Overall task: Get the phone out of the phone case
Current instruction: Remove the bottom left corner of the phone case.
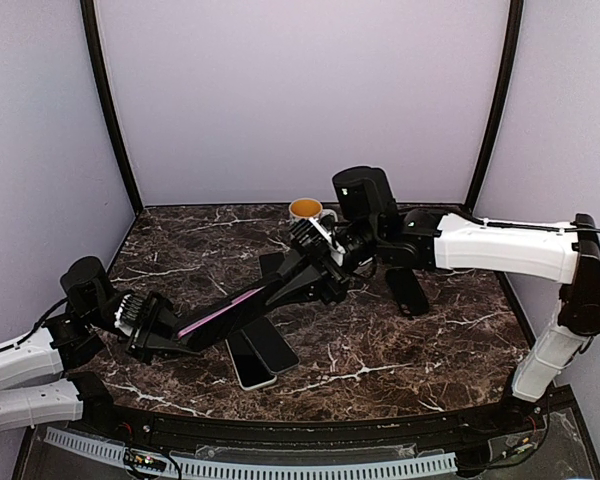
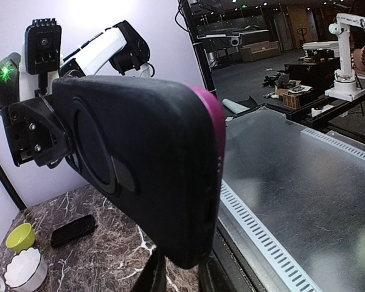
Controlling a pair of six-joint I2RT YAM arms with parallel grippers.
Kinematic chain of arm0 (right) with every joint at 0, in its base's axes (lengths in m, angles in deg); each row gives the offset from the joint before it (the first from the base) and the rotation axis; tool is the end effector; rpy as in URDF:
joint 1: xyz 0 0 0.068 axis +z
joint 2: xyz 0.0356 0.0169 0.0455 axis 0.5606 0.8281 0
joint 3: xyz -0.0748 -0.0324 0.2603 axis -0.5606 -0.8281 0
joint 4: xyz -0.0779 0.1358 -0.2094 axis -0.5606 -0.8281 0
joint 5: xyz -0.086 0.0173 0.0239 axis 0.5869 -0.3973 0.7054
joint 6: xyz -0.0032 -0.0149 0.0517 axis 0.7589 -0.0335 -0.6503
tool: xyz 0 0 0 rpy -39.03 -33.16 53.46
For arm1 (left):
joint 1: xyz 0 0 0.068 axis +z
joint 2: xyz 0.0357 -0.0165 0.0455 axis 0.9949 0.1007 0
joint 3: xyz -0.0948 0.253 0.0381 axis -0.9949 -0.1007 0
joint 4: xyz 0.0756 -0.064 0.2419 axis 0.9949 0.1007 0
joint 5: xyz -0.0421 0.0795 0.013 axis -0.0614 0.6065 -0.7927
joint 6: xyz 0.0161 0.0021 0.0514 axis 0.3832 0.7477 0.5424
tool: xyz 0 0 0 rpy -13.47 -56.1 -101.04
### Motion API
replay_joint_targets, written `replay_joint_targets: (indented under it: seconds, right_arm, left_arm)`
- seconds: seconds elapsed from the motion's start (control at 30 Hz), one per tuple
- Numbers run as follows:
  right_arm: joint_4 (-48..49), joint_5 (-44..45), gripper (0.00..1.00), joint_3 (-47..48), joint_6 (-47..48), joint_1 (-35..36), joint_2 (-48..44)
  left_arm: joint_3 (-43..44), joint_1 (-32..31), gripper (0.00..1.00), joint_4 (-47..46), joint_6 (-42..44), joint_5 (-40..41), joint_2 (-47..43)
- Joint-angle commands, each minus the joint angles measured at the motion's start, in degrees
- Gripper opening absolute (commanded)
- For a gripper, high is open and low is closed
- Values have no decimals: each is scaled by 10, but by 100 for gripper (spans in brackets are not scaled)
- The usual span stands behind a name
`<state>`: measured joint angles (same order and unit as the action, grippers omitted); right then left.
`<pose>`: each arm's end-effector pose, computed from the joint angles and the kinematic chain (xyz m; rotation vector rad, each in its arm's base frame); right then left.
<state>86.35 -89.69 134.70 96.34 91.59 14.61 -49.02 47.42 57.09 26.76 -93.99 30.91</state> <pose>0.1760 0.3369 0.3314 -1.8001 0.6859 1.3981 0.1033 -0.1183 0.2608 1.4620 0.7609 -1.1270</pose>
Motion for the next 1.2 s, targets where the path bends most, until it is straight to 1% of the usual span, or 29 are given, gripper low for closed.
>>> replay_joint_targets:
  seconds: [0.0, 0.1, 0.23, 0.33, 0.4, 0.43, 0.47, 0.53, 0.6, 0.7, 0.77, 0.83, 0.87, 0.9, 0.93, 1.0, 1.07, 1.17]
  right_arm:
    - [-86, -5, 0, 9, 49, 18, 13]
    - [-93, -6, 0, 10, 54, 18, 10]
    - [-139, -6, 0, 25, 80, 18, 15]
    - [-157, -4, 0, 29, 90, 18, 14]
    - [-164, -4, 0, 29, 94, 17, 11]
    - [-170, -6, 0, 31, 95, 17, 10]
    - [-180, -7, 0, 33, 99, 17, 11]
    - [-210, -7, 0, 42, 114, 17, 13]
    - [-248, -6, 0, 53, 136, 17, 16]
    - [-268, 6, 0, 54, 149, 17, 13]
    - [-261, 14, 0, 47, 149, 16, 6]
    - [-229, 24, 0, 34, 130, 14, -4]
    - [-206, 30, 0, 24, 118, 12, -11]
    - [-181, 38, 0, 15, 105, 10, -17]
    - [-154, 45, 0, 3, 90, 9, -25]
    - [-97, 59, 0, -19, 61, 5, -41]
    - [-57, 72, 0, -37, 42, -1, -55]
    - [-34, 93, 0, -51, 34, -10, -73]
  left_arm:
    - [21, -2, 21, -18, 4, 3, -4]
    - [22, -2, 21, -12, 7, 6, -5]
    - [24, -2, 20, -3, 12, 9, -3]
    - [24, -2, 20, -1, 13, 11, -3]
    - [25, -2, 19, 0, 15, 15, -3]
    - [25, -2, 17, 1, 13, 21, -4]
    - [26, -2, 15, 2, 13, 25, -4]
    - [27, -2, 14, 4, 12, 33, -4]
    - [29, -2, 14, 8, 12, 38, -4]
    - [29, -2, 14, 13, 17, 44, -5]
    - [29, -2, 18, 16, 20, 48, -8]
    - [29, -2, 28, 17, 23, 49, -10]
    - [28, -2, 39, 17, 24, 47, -10]
    - [28, -2, 44, 18, 26, 46, -9]
    - [28, -2, 52, 21, 28, 44, -9]
    - [29, -2, 59, 26, 32, 43, -7]
    - [30, -2, 62, 32, 38, 48, -7]
    - [31, -2, 60, 33, 44, 65, -14]
